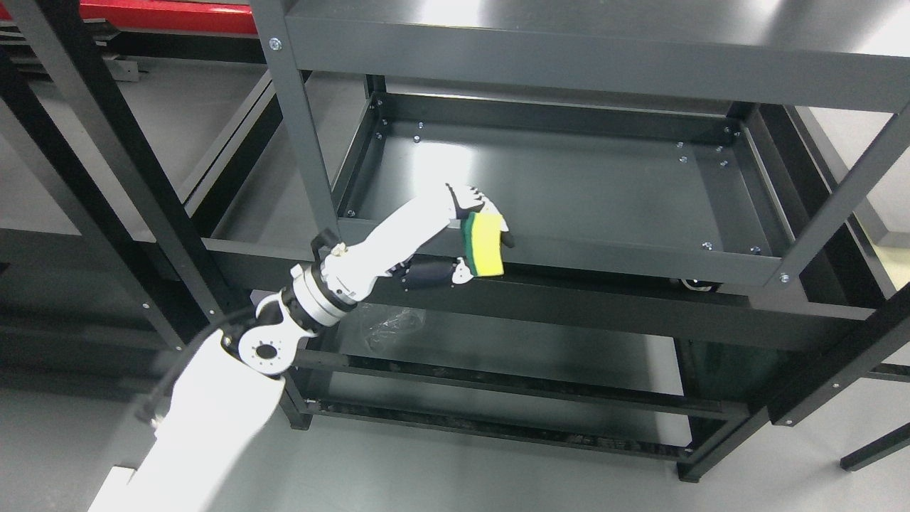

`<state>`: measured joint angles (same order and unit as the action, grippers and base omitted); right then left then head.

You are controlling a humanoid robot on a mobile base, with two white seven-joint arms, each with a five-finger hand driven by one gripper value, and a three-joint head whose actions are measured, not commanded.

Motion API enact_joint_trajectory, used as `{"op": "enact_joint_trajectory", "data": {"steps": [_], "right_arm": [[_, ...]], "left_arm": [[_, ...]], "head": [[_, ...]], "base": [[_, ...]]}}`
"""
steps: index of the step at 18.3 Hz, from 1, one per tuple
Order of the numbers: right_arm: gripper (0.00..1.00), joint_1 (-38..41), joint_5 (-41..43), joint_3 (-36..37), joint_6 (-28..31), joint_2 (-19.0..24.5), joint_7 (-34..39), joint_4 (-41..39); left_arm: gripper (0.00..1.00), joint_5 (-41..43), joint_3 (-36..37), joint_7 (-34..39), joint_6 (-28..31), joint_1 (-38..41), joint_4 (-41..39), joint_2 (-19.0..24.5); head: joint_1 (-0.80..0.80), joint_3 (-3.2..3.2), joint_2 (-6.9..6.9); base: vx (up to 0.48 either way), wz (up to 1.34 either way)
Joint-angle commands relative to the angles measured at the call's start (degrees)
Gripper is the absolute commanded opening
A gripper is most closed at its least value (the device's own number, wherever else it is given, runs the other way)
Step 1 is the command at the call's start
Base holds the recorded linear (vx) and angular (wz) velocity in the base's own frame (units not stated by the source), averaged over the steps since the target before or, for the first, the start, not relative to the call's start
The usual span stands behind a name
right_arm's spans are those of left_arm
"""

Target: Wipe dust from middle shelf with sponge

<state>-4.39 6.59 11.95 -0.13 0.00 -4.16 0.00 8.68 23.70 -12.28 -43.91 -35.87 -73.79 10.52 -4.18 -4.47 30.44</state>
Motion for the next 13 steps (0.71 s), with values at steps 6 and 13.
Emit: {"op": "enact_joint_trajectory", "data": {"steps": [6,13], "right_arm": [[1.00,0.0,0.0,0.0,4.2,-1.0,0.0,-1.0],[1.00,0.0,0.0,0.0,4.2,-1.0,0.0,-1.0]], "left_arm": [[0.06,-14.0,-14.6,15.2,30.9,19.8,-18.6,-9.5],[0.05,-16.1,-12.0,18.0,37.4,19.3,-26.8,-9.5]], "head": [[0.00,0.00,0.00],[0.00,0.00,0.00]], "base": [[0.000,0.00],[0.000,0.00]]}}
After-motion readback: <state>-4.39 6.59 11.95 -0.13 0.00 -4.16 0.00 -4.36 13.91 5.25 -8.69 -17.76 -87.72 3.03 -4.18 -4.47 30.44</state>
